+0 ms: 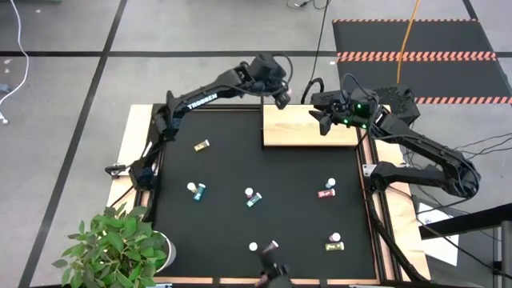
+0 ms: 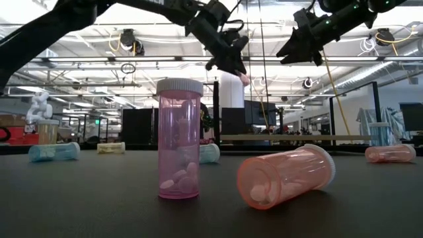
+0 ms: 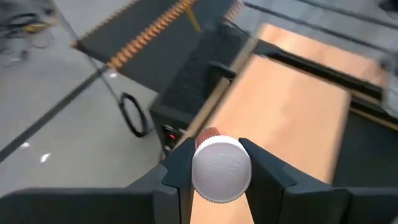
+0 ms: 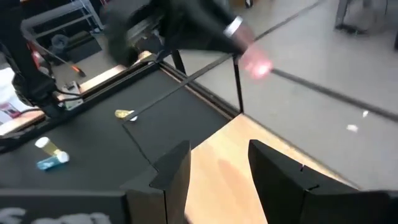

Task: Pick and place medicine bottles onto shelf by color
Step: Put the top pink pill bottle on the shelf

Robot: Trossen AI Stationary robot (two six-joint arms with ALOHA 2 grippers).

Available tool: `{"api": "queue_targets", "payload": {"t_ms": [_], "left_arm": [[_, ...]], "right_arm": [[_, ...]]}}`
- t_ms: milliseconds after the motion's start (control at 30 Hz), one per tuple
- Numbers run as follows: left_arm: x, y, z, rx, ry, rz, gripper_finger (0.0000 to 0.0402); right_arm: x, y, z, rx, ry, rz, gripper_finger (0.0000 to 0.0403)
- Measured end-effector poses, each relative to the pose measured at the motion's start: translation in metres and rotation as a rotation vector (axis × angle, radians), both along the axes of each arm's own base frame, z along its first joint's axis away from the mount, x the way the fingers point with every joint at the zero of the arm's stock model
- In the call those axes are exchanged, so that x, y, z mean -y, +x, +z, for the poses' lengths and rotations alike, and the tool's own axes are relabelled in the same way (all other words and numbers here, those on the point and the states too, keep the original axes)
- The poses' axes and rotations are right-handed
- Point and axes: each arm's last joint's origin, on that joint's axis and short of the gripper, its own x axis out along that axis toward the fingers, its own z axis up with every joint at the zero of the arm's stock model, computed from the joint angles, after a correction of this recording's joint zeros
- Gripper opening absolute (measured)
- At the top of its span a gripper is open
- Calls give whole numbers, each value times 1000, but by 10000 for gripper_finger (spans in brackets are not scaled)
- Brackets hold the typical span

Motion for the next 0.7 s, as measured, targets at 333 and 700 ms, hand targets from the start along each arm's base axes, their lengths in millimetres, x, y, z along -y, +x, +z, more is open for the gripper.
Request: {"api": "queue_targets", "payload": {"t_ms": [333,700], "left_arm": [[53,-9,33,-28,-10,-344,109],[83,-11,48,27,-98,-472,109]], "right_arm": [[-4,14,5,14,-263,360,197],[-14,30,2,48,-190,375,231]]}}
